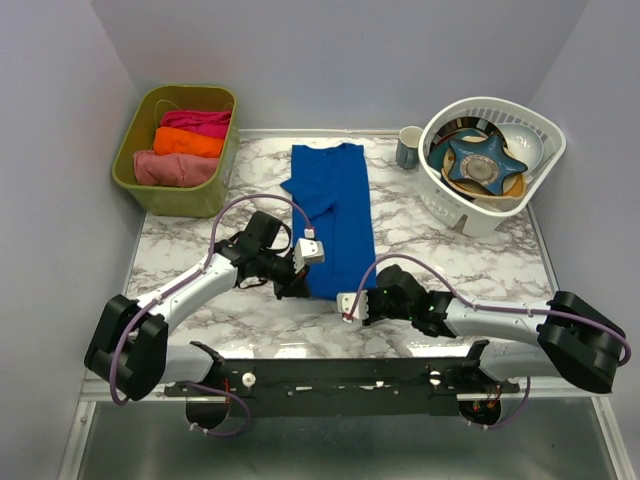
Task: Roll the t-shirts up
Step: Roll the T-shirt to the center of the board.
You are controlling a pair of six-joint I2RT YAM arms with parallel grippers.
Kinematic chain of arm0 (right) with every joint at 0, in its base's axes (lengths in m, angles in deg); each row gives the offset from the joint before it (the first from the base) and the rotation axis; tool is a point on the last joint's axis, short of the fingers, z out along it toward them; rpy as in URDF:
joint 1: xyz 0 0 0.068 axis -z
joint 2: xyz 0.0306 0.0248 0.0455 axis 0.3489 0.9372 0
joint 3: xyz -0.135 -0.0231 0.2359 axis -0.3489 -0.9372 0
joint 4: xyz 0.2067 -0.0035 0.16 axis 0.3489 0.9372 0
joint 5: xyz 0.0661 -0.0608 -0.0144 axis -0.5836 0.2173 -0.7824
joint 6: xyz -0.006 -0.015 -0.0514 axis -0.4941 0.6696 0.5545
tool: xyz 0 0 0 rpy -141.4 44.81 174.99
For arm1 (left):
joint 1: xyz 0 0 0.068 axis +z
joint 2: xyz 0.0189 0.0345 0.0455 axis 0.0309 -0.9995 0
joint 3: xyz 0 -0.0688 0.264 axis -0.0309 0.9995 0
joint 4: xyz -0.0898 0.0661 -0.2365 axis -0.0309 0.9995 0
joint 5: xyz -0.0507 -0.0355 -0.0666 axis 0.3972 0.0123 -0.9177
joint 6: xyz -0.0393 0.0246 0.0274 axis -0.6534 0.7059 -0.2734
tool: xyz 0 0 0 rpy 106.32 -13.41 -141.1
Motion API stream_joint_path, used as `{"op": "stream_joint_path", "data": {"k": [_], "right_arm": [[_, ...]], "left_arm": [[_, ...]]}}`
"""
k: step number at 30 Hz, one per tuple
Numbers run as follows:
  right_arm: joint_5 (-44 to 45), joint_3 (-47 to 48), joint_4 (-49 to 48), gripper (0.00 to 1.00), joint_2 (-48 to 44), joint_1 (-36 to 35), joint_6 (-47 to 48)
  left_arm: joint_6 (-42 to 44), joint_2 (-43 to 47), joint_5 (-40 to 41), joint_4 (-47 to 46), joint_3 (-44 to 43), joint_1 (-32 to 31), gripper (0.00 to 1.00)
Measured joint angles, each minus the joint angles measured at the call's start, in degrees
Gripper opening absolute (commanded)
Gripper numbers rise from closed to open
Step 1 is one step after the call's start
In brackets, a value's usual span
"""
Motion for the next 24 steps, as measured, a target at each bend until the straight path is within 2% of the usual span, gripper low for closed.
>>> {"op": "stream_joint_path", "data": {"k": [1,2,5,8,11,15,21,24], "right_arm": [[-0.44,0.0,0.39,0.01,0.0,0.33,-0.24],[-0.81,0.02,0.55,0.01,0.0,0.57,-0.31],[-2.97,0.46,2.71,0.01,-0.04,1.79,-0.61],[-5.64,2.97,7.37,0.01,-0.07,3.56,-1.44],[-7.72,5.53,11.06,0.01,-0.11,4.55,-2.43],[-9.92,8.11,13.81,0.01,-0.09,4.63,-3.43],[-11.58,10.03,16.15,0.01,0.7,4.66,-4.11],[-11.96,10.38,16.92,0.01,1.31,4.68,-4.46]], "left_arm": [[0.0,-0.13,-0.04,0.04,-0.04,0.15,0.14],[-0.02,-0.15,-0.07,0.09,-0.04,0.17,0.31],[0.11,-0.04,-0.04,0.07,-0.02,0.2,0.52],[1.11,4.15,1.55,-2.64,3.39,0.2,0.67],[2.67,12.74,3.41,-6.27,9.38,0.35,0.74],[3.93,24.41,6.29,-11.85,17.4,-1.27,0.78],[4.46,28.04,16.98,-20.94,24.59,-13.4,0.79],[5.44,27.8,22.1,-24.41,26.14,-16.55,0.79]]}}
